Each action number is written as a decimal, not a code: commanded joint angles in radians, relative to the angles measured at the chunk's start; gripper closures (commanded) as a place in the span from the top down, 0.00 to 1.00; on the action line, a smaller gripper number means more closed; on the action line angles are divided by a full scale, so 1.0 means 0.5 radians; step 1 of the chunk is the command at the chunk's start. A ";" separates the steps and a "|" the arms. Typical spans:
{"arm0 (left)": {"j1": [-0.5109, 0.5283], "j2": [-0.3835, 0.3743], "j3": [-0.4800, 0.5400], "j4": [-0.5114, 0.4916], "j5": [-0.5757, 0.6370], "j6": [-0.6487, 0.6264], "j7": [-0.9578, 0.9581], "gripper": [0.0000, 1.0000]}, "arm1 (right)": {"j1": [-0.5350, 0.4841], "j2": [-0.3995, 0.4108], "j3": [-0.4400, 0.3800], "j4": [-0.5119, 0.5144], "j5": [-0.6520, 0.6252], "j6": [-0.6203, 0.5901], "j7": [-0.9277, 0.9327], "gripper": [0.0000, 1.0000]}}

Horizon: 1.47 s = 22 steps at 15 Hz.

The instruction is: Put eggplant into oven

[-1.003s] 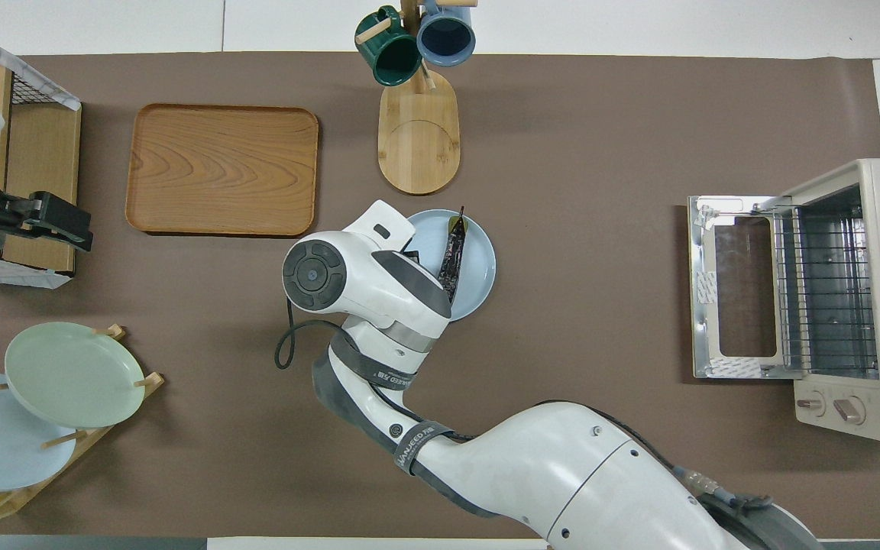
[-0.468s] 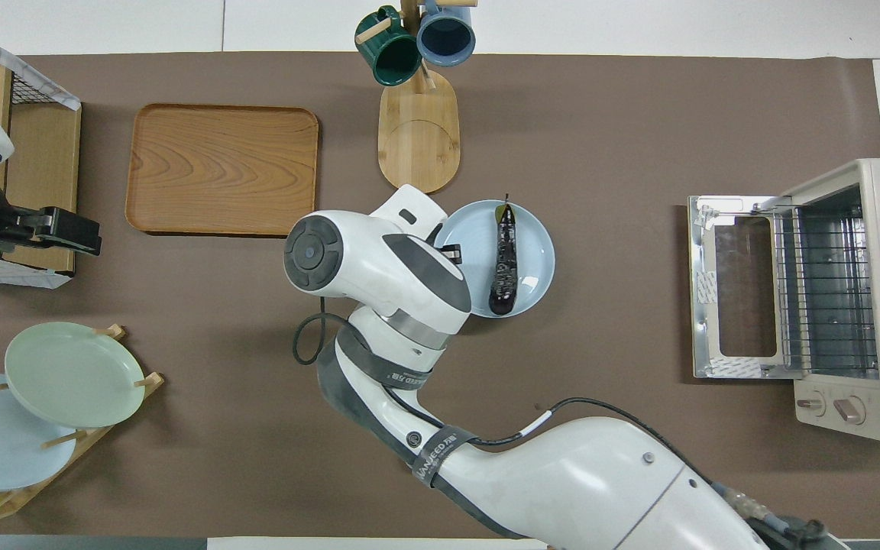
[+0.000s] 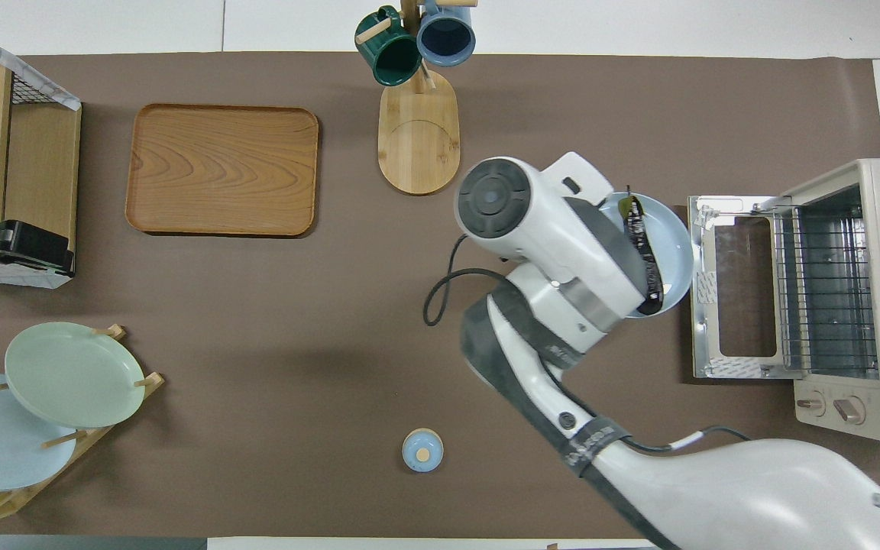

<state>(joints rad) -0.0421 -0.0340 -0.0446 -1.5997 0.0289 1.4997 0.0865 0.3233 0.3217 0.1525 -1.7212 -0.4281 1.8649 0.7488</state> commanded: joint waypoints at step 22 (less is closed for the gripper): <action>0.100 -0.015 -0.043 -0.028 -0.095 0.121 -0.161 1.00 | -1.070 -0.650 0.029 -0.994 0.258 0.710 -1.099 0.32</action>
<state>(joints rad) 0.0194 -0.0361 -0.0675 -1.6072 -0.0237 1.5413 0.0020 -0.1879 0.0198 0.1530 -2.1884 -0.3297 2.1955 0.2386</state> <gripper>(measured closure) 0.000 0.921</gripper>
